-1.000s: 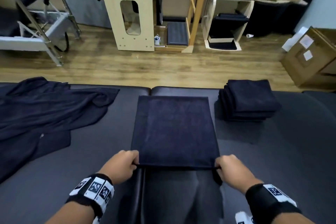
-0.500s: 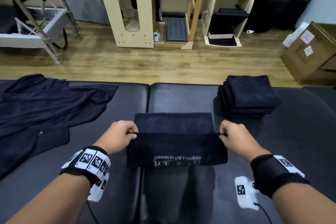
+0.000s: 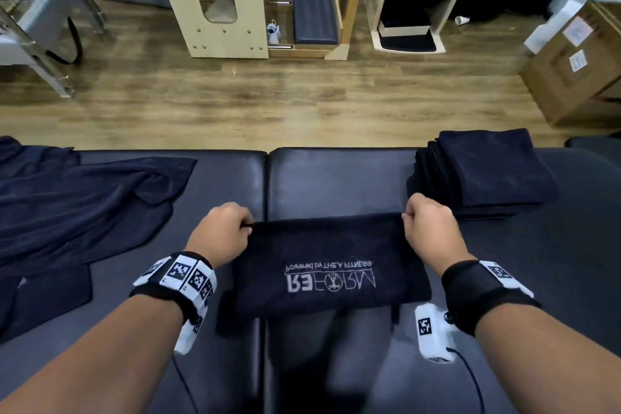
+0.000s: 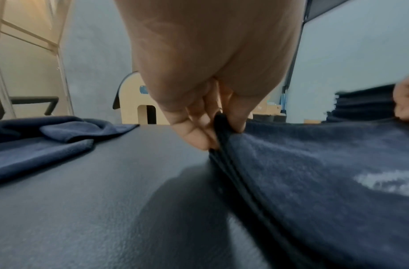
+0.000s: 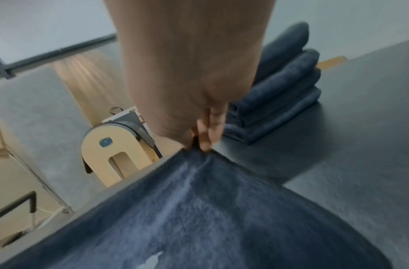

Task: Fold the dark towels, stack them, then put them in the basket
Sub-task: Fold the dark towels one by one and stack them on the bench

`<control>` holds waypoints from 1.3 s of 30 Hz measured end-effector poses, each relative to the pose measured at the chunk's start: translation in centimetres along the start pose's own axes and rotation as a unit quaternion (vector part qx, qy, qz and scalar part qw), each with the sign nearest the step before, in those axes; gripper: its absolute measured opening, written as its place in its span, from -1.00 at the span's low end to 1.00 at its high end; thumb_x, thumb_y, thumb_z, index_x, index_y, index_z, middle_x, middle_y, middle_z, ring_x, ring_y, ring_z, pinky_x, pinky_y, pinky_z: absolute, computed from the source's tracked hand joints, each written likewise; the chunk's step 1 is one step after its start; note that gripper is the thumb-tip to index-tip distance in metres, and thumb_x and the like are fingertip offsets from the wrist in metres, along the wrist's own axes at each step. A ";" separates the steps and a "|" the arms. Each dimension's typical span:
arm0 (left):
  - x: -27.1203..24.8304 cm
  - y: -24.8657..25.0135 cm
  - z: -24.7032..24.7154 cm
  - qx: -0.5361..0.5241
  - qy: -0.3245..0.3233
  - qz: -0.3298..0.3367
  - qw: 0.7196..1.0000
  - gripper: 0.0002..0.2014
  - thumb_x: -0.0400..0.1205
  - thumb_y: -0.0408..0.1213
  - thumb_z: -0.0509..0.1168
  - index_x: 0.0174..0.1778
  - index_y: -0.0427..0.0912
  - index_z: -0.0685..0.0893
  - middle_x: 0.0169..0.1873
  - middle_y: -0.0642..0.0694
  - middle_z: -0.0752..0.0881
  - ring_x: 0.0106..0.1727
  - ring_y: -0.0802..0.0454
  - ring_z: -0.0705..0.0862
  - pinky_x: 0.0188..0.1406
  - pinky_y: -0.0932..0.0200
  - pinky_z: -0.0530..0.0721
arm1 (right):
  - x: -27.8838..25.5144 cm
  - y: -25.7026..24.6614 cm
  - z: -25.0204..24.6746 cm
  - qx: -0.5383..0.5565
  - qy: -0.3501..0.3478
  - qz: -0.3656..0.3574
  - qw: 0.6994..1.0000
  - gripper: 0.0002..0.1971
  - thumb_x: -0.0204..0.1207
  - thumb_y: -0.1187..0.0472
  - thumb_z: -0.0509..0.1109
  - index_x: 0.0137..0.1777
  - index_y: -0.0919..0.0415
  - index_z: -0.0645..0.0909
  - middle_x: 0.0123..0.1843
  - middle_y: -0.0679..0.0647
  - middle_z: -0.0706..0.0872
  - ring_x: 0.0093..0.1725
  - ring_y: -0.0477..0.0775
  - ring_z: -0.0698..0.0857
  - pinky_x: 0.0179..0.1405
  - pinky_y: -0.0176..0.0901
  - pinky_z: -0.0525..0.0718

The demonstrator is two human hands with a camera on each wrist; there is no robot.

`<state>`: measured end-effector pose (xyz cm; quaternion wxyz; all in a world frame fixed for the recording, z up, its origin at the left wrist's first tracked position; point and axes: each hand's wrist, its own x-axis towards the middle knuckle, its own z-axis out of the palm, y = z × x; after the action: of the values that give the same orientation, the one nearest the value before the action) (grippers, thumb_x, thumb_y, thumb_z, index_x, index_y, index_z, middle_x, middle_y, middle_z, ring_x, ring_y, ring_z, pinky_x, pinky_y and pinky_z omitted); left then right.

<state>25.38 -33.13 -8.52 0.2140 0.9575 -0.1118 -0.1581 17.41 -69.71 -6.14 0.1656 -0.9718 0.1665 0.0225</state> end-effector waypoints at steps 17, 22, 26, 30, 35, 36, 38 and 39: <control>-2.3 0.4 0.8 0.136 -0.083 0.016 0.987 -0.69 0.59 -0.19 0.33 0.21 -0.08 0.45 0.02 -0.07 0.71 0.09 -0.23 0.68 0.05 -0.09 0.63 | 1.5 -3.2 1.0 -0.057 -0.106 0.058 0.991 -0.73 0.43 0.36 0.25 0.00 0.04 0.66 0.10 0.17 0.76 0.12 0.34 0.71 0.08 0.07 0.68; -8.2 0.8 2.7 0.069 -0.159 0.030 0.984 -0.74 0.58 -0.20 0.23 0.12 0.07 0.33 -0.01 -0.08 0.71 0.01 -0.28 0.69 -0.09 -0.07 0.65 | 1.7 -5.0 2.2 -0.048 -0.090 -0.064 0.993 -0.61 0.46 0.19 0.42 0.31 0.06 0.69 0.46 0.11 0.56 0.46 0.30 0.51 0.40 0.22 0.51; -12.4 2.5 5.8 0.047 -0.167 0.010 0.985 -0.91 0.60 -0.17 0.19 -0.12 0.05 0.37 -0.12 -0.07 0.70 -0.10 -0.23 0.68 -0.11 -0.11 0.71 | -3.7 -5.0 3.6 -0.062 -0.099 -0.139 0.983 -0.69 0.49 0.18 0.43 0.25 0.07 0.71 0.43 0.07 0.53 0.46 0.26 0.42 0.41 0.19 0.43; -16.2 5.7 8.4 0.004 -0.174 -0.003 0.985 -0.91 0.64 -0.09 0.25 -0.02 0.04 0.49 -0.05 -0.08 0.71 -0.08 -0.16 0.70 -0.05 -0.08 0.73 | -11.4 -2.3 5.3 -0.082 -0.108 -0.238 0.962 -0.69 0.35 0.31 0.44 0.11 0.10 0.72 0.33 0.07 0.58 0.37 0.28 0.44 0.24 0.23 0.55; -20.3 7.8 10.7 0.007 -0.202 0.015 0.979 -0.89 0.68 -0.09 0.23 0.08 0.11 0.60 0.03 -0.08 0.75 0.00 -0.12 0.73 0.00 -0.02 0.73 | -18.2 1.8 5.4 -0.096 -0.115 -0.281 0.948 -0.57 0.18 0.35 0.47 0.10 0.11 0.69 0.24 0.07 0.58 0.23 0.25 0.56 0.06 0.12 0.71; -20.8 7.9 10.8 0.015 -0.192 0.025 0.981 -0.84 0.67 -0.13 0.20 0.12 0.12 0.63 0.05 -0.07 0.77 0.04 -0.11 0.73 0.02 -0.01 0.72 | -19.0 2.6 5.3 -0.090 -0.122 -0.286 0.946 -0.59 0.20 0.32 0.47 0.10 0.10 0.69 0.23 0.06 0.57 0.21 0.25 0.58 0.05 0.10 0.73; -21.7 8.1 10.8 0.045 -0.172 0.052 0.983 -0.70 0.60 -0.21 0.18 0.22 0.12 0.62 0.12 0.01 0.73 0.13 -0.08 0.71 0.05 0.01 0.69 | -20.9 4.1 4.8 -0.078 -0.145 -0.300 0.940 -0.69 0.32 0.18 0.42 0.09 0.07 0.66 0.23 0.02 0.54 0.21 0.22 0.55 0.05 0.10 0.72; -22.2 8.2 10.7 0.062 -0.171 0.066 0.981 -0.63 0.54 -0.23 0.20 0.26 0.13 0.58 0.14 0.06 0.66 0.15 -0.06 0.68 0.03 0.03 0.67 | -21.9 4.7 4.4 -0.076 -0.169 -0.307 0.934 -0.69 0.38 0.06 0.38 0.12 0.06 0.65 0.25 0.00 0.52 0.22 0.19 0.52 0.07 0.09 0.71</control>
<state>-0.09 -38.14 -8.42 0.1418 0.9181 -0.2198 -0.2978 -4.76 -65.52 -9.61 0.1158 -0.9672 -0.1721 0.1470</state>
